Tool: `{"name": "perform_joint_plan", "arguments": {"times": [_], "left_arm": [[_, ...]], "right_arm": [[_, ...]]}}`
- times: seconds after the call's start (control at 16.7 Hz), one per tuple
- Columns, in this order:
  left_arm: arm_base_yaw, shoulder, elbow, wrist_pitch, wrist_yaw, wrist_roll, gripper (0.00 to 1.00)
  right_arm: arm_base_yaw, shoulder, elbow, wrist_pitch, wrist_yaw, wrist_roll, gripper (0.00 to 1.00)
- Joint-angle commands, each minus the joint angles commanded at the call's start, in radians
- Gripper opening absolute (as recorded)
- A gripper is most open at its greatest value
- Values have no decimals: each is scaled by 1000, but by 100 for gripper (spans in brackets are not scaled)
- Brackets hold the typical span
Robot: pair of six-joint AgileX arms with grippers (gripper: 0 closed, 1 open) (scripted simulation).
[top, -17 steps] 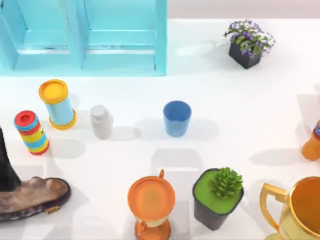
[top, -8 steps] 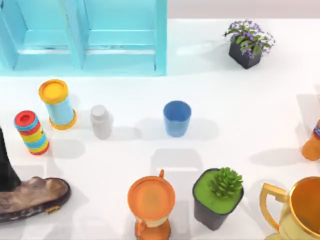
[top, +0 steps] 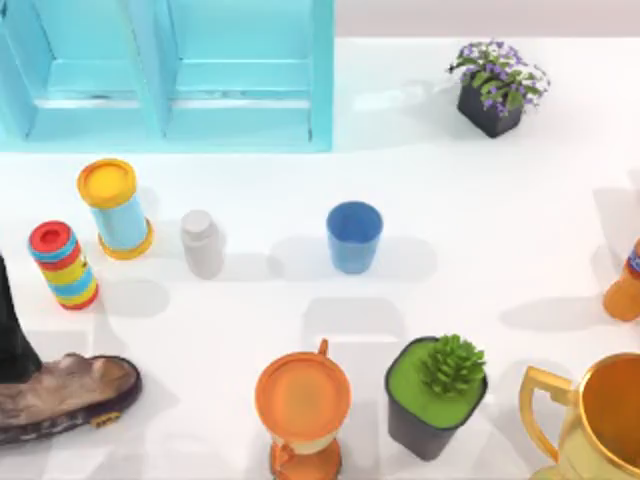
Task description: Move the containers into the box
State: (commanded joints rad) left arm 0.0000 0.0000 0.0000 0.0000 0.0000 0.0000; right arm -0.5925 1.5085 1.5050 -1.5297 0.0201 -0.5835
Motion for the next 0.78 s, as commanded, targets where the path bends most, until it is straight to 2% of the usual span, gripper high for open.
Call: {"name": "perform_joint_plan", "arguments": {"times": [0.48,0.6,0.78], "left_arm": [[0,0,0,0,0,0,100],[0,0,0,0,0,0,100],[0,0,0,0,0,0,100]], "right_arm": [[34,17,38,-6,5,33,100],[108,63,96,1,15,107,100],[291,175,223,11,36,291,100]]}}
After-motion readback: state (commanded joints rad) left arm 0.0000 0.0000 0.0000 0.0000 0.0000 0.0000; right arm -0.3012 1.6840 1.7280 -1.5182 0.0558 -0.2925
